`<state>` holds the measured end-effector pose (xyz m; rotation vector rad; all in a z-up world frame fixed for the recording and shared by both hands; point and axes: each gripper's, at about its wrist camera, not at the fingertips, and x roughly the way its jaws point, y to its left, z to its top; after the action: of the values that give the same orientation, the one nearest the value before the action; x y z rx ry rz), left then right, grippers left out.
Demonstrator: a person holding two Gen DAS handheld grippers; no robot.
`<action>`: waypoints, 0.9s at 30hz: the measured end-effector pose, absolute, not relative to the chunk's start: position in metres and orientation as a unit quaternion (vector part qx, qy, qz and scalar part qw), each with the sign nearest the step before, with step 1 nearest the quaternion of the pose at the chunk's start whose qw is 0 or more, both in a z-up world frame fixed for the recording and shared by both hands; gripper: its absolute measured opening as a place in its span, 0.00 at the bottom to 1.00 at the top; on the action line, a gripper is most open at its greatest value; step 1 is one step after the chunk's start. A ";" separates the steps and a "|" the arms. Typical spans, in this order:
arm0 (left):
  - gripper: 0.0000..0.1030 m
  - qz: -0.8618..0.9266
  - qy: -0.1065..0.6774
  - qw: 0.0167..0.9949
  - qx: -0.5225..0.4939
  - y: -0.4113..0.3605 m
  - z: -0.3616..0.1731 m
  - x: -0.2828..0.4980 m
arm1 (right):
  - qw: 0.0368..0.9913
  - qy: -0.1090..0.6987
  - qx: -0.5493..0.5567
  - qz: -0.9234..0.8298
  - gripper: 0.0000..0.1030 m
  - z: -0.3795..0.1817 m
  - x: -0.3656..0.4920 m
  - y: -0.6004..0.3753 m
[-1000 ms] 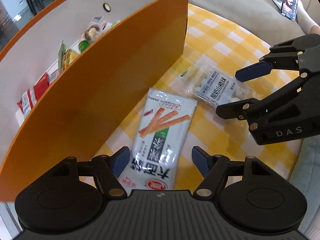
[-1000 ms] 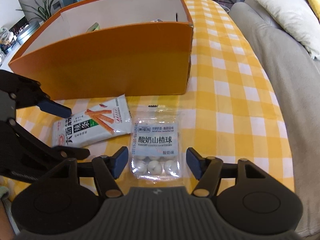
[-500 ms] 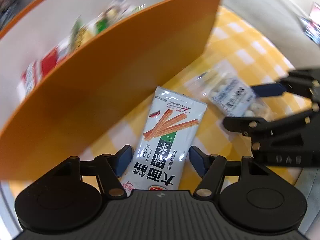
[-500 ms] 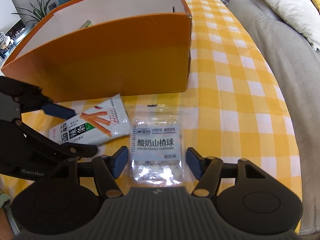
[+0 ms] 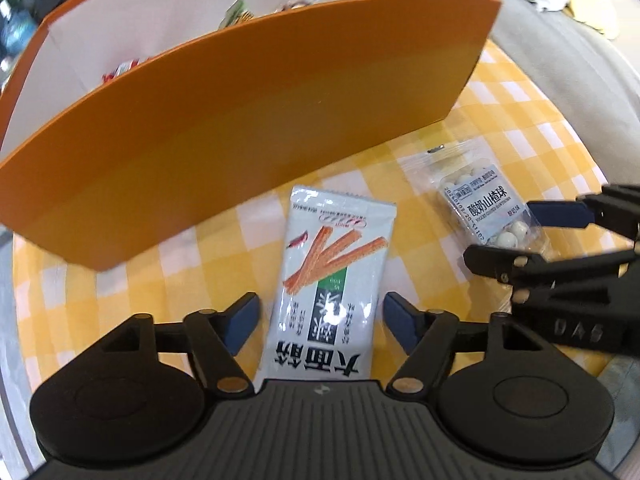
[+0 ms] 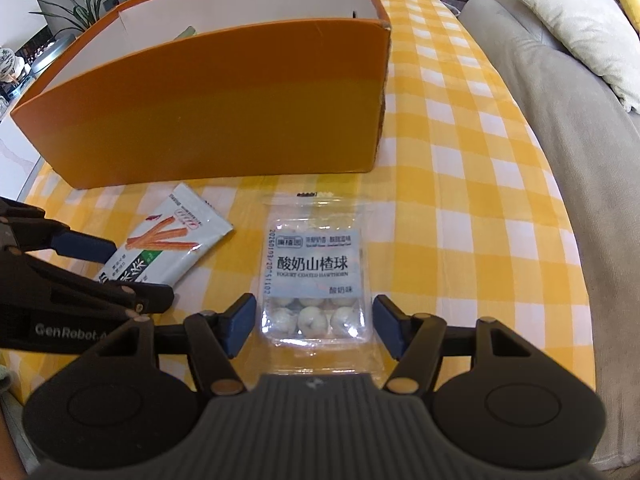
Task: Organize snacks
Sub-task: 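Grasp the white spicy-strip bag with the left tool while the right tool grasps the hawthorn-ball bag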
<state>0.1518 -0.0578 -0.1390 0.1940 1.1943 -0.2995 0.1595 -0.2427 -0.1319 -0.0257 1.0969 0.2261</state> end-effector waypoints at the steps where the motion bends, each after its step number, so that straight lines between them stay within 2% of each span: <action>1: 0.84 -0.142 0.555 0.814 0.093 -0.059 -0.139 0.151 | 0.848 0.519 -0.006 0.106 0.61 -0.131 0.161 -0.245; 7: 0.84 -0.133 0.539 0.826 0.096 -0.065 -0.140 0.153 | 0.847 0.521 0.022 0.101 0.62 -0.130 0.170 -0.249; 12: 0.72 -0.146 0.535 0.827 0.096 -0.063 -0.136 0.151 | 0.848 0.519 0.022 0.099 0.61 -0.133 0.172 -0.246; 14: 0.61 -0.147 0.532 0.828 0.095 -0.065 -0.136 0.150 | 0.850 0.518 0.020 0.099 0.57 -0.133 0.171 -0.245; 20: 0.54 -0.136 0.533 0.831 0.079 -0.062 -0.134 0.152 | 0.852 0.513 0.013 0.103 0.55 -0.133 0.166 -0.244; 27: 0.53 -0.119 0.535 0.836 0.026 -0.048 -0.117 0.146 | 0.849 0.519 0.030 0.095 0.52 -0.127 0.163 -0.249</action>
<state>0.1456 -0.0481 -0.1173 0.0551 1.1326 -0.2516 0.1632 -0.2487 -0.1272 0.0622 1.0940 0.1999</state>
